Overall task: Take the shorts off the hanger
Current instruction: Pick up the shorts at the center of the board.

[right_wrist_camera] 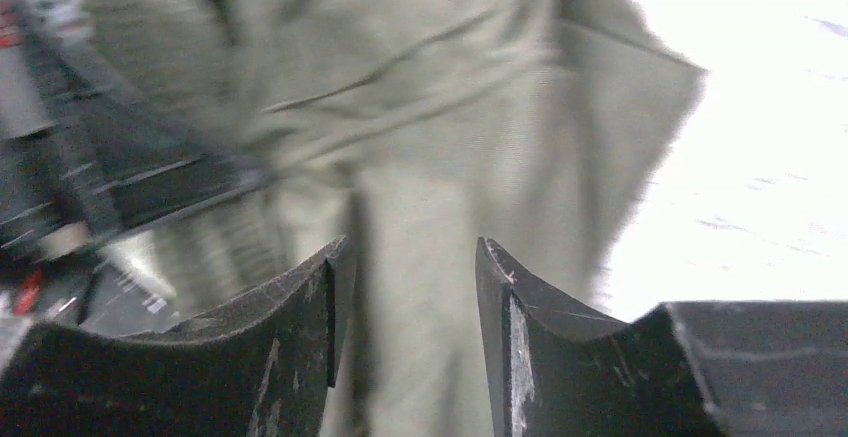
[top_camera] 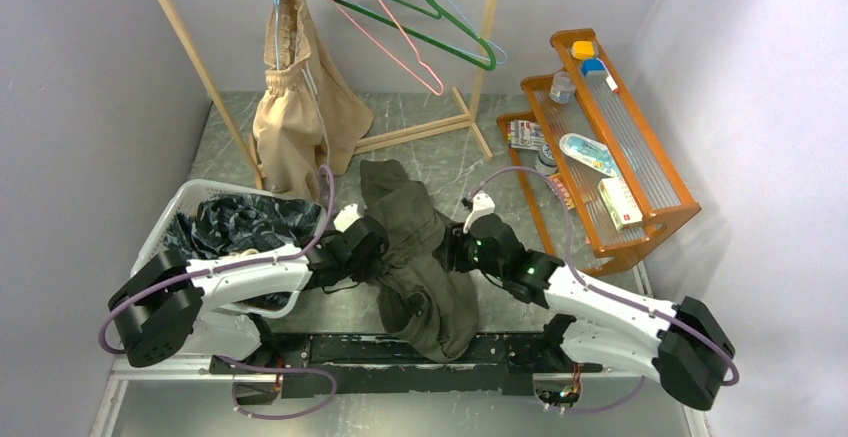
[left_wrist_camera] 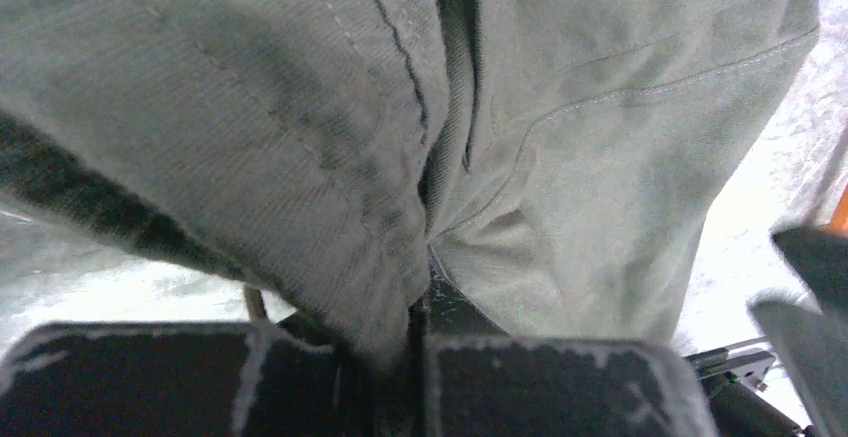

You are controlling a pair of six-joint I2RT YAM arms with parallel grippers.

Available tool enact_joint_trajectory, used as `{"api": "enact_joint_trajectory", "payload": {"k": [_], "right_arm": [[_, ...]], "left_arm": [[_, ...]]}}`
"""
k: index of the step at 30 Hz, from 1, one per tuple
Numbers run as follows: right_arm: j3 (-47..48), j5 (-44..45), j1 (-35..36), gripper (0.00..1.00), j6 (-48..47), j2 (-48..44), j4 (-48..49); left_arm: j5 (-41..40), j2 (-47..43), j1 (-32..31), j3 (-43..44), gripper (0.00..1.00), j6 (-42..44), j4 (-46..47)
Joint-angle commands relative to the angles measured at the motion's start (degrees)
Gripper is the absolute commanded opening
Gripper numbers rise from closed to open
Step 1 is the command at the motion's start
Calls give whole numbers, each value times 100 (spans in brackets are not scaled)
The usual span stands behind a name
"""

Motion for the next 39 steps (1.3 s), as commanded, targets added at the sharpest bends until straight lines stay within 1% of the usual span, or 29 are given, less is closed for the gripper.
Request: {"api": "enact_joint_trajectory", "payload": {"k": [1,4,7,8,11,12,13,15,17,20,22,23,25,27,29,31,34,36,39], "right_arm": [[478,1333,-487,53,143,843,-894],[777,818,-833,61,26,1583,-740],[970,755,-1015,68,77,2001,-596],[990,648,-1058,69,23,2064,-475],[1027,-164,-1166,69,-326,2280,-43],[1067,-363,-1165,66,-361,2356,1],[1043,-601,-1169,61,-393,2416,90],[881,-1218,-1163,48,-447,2500,376],[616,-1846,-1160,31,-325,2550,756],[45,-2700,-1156,12,63,2574,1539],[-392,-3202,-1121,4,425,2531,2150],[-600,-3391,-1083,2,611,2486,2459],[-1027,-3656,-916,1,970,2336,3081],[-1372,-3644,-752,3,1271,2126,3494],[-1608,-3468,-666,5,1453,1883,3657],[-1708,-3247,-659,7,1453,1742,3509],[-1631,-2873,-659,10,1398,1614,3113],[-1666,-2596,-660,12,1531,1515,3073],[-1760,-2250,-668,16,1774,1381,3154]], "left_arm": [[-488,-201,-26,280,7,373,-571],[-477,-280,-23,297,7,474,-549],[-405,-286,-25,320,7,518,-509],[-377,-274,-26,335,7,530,-509],[-316,-262,-25,333,7,536,-478],[-309,-262,-26,322,7,547,-446],[-287,-277,-26,315,7,558,-400],[-274,-331,-21,315,9,575,-278],[-236,-411,-19,298,13,630,-57],[-187,-457,-12,301,23,661,290],[-159,-407,34,354,31,633,419],[-115,-369,86,384,33,629,473],[17,-286,194,435,41,662,679],[245,-155,300,437,46,746,1017],[480,69,364,527,50,888,1351],[765,351,362,714,55,1069,1543],[1187,786,321,1006,61,1329,1694],[1487,1036,302,1120,64,1486,1761],[1865,1392,261,1227,65,1695,1698]]}}
